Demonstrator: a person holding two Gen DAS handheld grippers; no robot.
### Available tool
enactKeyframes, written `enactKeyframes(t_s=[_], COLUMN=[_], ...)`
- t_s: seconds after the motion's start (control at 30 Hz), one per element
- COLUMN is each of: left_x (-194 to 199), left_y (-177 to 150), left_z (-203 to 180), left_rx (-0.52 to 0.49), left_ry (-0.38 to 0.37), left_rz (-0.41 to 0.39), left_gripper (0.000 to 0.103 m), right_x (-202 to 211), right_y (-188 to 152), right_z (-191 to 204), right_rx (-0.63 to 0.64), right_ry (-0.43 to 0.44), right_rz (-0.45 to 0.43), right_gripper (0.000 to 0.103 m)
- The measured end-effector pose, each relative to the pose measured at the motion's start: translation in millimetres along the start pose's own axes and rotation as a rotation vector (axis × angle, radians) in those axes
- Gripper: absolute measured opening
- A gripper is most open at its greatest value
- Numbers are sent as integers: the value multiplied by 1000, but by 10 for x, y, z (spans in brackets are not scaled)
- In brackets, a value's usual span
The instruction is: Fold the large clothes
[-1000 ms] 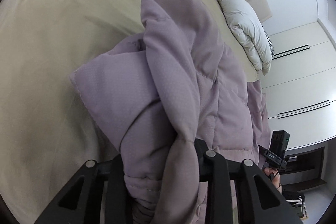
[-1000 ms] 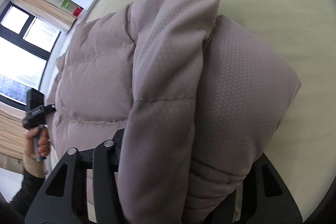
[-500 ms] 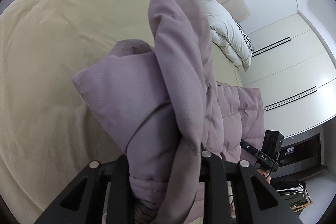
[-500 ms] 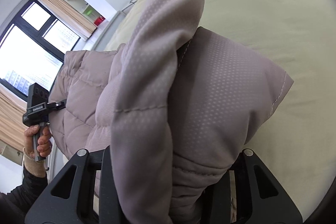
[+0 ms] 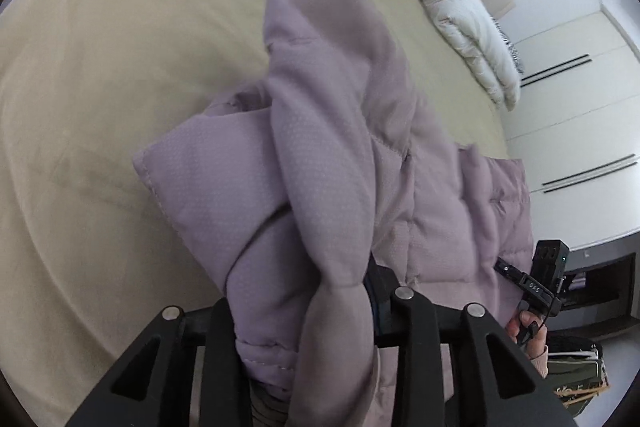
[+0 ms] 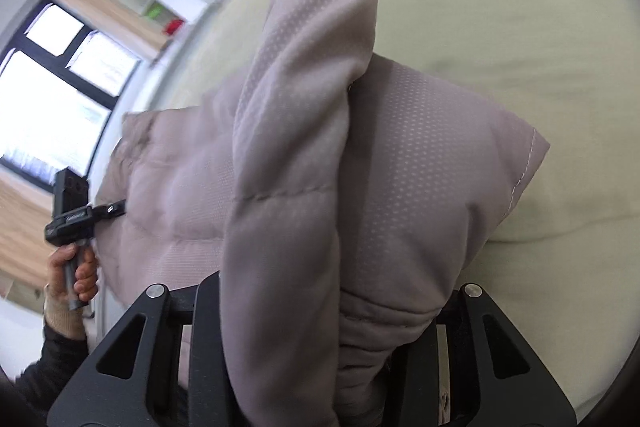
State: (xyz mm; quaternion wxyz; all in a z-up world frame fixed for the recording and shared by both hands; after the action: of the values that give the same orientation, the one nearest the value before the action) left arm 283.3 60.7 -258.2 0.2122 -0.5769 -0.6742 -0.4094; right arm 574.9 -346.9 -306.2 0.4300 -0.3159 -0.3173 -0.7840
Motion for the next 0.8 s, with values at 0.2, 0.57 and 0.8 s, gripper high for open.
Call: enactKeyframes(t_s=[0.2, 0.57, 0.8], left_x=[-108, 240, 819], left_y=[10, -278, -485], left_z=[232, 478, 535], left_rx=[107, 104, 74], left_ry=[-102, -95, -77], left_rz=[-53, -111, -192], left_gripper=[52, 65, 69], right_x=[-376, -601, -192], right_y=[346, 546, 440], right_z=[-460, -343, -326], right_rx=[-224, -277, -356], right_ry=[154, 185, 193], right_rz=[-32, -26, -99], right_gripper=[49, 56, 65])
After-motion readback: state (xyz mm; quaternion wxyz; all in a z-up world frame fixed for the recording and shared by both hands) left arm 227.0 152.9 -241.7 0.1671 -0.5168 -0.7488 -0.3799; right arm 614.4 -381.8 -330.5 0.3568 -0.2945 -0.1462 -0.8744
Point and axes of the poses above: each gripper's, at about its wrist camera, not at the fingertips, and x roughly against the way its jaws point, z to its left, y to its top, the point moved 9 cm from there along -x, roughly the way its jaws point, and after that the axes turned 11 degrees about -x, right-handed, at the moved point
